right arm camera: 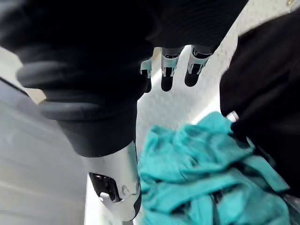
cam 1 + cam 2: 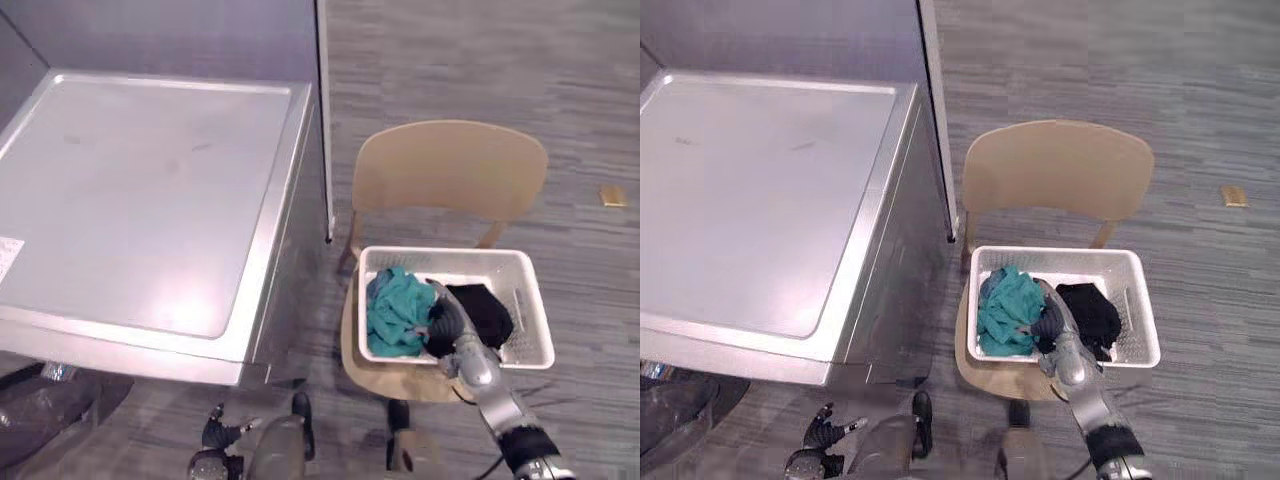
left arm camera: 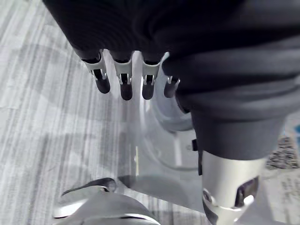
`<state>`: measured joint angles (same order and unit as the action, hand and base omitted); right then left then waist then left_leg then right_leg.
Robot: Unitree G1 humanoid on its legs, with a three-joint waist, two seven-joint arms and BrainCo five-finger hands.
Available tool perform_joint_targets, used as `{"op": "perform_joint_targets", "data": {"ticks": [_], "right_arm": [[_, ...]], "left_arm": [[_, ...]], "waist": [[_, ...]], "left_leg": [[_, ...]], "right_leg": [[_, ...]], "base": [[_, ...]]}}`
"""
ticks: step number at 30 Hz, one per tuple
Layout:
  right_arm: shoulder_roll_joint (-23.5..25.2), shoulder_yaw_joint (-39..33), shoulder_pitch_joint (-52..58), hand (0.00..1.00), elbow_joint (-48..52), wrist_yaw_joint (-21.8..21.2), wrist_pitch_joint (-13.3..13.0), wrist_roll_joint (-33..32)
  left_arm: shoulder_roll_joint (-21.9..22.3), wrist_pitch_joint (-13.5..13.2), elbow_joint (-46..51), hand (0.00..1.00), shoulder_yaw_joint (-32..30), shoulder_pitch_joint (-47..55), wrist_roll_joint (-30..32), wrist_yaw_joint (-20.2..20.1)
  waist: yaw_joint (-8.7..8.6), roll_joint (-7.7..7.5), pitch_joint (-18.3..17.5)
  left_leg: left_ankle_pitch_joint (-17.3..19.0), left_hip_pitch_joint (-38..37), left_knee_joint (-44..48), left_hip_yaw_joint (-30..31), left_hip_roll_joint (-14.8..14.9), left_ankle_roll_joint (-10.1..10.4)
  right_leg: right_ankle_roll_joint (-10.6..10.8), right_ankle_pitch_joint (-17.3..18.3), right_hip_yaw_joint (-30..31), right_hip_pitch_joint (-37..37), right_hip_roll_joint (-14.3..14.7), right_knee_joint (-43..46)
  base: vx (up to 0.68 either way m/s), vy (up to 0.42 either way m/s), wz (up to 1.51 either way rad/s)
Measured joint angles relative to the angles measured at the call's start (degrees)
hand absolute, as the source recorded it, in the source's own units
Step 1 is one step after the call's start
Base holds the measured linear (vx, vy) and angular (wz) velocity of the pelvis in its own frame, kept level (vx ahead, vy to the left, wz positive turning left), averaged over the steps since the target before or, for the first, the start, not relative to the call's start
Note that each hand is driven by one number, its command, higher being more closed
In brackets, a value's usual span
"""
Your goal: Pick up the laundry basket with both hands and put the clothes into the washing machine.
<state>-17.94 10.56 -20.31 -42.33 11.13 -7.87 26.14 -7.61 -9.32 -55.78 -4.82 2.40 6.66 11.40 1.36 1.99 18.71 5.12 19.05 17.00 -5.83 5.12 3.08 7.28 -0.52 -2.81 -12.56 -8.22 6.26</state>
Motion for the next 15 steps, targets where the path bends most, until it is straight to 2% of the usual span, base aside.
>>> {"op": "perform_joint_targets", "data": {"ticks": [1,3,5,7,8,11,15], "right_arm": [[-0.1,0.3,-2.1,0.00,-2.0,0.0,0.5,0.6],[-1.0,1.0,-8.2,0.00,-8.4,0.8,2.2,2.1],[-1.4,1.3,-12.1,0.00,-12.4,2.0,3.6,4.0],[-1.8,2.4,-16.2,0.00,-15.0,2.1,4.6,5.6],[-2.0,2.4,-17.0,1.00,-15.5,2.5,5.0,6.1],[-3.2,2.5,-21.6,1.00,-17.0,2.7,7.4,7.5],[-4.1,2.5,-24.3,1.00,-16.5,3.8,8.9,8.0]], "left_arm": [[0.0,0.0,0.0,0.00,0.0,-0.8,0.0,0.0],[0.1,-0.1,0.4,0.00,0.0,-3.5,-1.2,0.2],[0.0,-0.6,1.1,0.00,0.0,-4.4,-2.1,0.8],[0.0,-1.1,1.1,0.00,0.1,-5.3,-3.0,1.5],[0.1,-1.1,1.1,0.00,0.3,-5.8,-3.6,1.5],[1.2,-1.3,1.2,0.00,0.9,-9.2,-5.1,1.6],[3.4,-1.9,1.8,0.00,0.9,-11.8,-6.3,2.5]], "waist": [[0.16,0.09,1.1],[1.52,0.71,4.5],[2.62,1.05,5.8],[2.50,0.91,5.8],[2.60,0.84,5.9],[2.58,0.73,5.9],[2.63,0.75,5.9]], "left_leg": [[-0.3,0.7,0.1,0.2,0.0,0.0],[-0.7,2.6,1.0,0.8,0.0,-0.4],[-0.8,4.1,1.7,1.1,-0.1,-0.5],[-0.9,7.0,1.7,1.8,-0.2,-0.8],[-1.0,7.5,1.6,1.9,-0.3,-0.9],[-2.1,10.2,0.8,2.6,-0.6,-0.7],[-3.2,11.1,-1.8,2.0,-0.5,-0.1]], "right_leg": [[0.0,-0.3,-0.1,-0.6,0.0,0.0],[-0.2,-1.2,-0.4,-1.8,0.0,0.1],[-0.1,-1.4,-0.3,-3.2,0.0,0.7],[-0.4,-2.0,-0.8,-5.4,-0.1,0.7],[-0.5,-2.1,-0.9,-5.8,-0.1,0.7],[-1.0,-2.0,-1.5,-9.0,-0.3,1.7],[-1.3,-2.2,-1.8,-11.1,-0.5,2.1]], "base": [[-0.14,0.013,0.09],[-0.11,0.024,0.10],[-0.11,0.034,0.07],[-0.12,0.030,0.12],[-0.09,0.021,0.14],[-0.10,0.005,0.13],[-0.08,-0.033,0.10]]}}
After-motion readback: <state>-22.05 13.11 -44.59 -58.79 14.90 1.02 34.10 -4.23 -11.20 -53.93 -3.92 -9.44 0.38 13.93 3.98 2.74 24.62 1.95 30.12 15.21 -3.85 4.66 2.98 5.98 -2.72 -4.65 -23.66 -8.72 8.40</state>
